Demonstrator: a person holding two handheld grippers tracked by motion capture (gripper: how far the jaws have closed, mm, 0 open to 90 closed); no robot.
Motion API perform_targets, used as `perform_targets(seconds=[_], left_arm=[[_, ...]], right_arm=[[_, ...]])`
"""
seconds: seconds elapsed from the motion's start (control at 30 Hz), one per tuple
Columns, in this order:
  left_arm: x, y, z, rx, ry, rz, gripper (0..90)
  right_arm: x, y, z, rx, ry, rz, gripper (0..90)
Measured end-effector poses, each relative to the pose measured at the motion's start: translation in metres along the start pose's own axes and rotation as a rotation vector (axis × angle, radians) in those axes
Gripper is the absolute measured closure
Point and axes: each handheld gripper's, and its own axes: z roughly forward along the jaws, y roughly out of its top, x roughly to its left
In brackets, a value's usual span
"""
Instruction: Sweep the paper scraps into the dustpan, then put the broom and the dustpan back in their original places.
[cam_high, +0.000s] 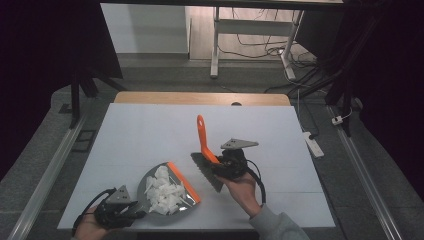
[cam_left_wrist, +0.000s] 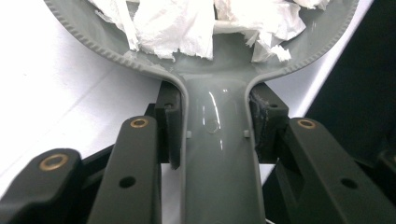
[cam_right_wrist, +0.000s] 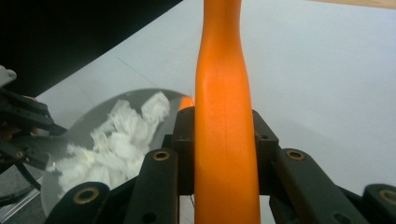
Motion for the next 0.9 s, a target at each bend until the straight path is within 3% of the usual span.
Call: perform_targets(seconds=[0.3, 0.57, 0.9], left_arm=[[0.007, 0.006, -0.004, -0.039, 0.043, -0.067, 61.9], [0.009, 0.014, -0.006, -0.070, 0.087, -0.146, 61.9], [0.011, 0.026, -0.002, -0.079, 0.154, -0.235, 61.9]], right_arm=[[-0.020, -0.008, -0.025, -0.021, -0.011, 0.011, 70.6], [-0.028, -0.019, -0.046, -0.002, -0.002, 0.002, 70.5], [-0.044, -0.034, -0.062, 0.020, 0.017, 0.029, 70.5]])
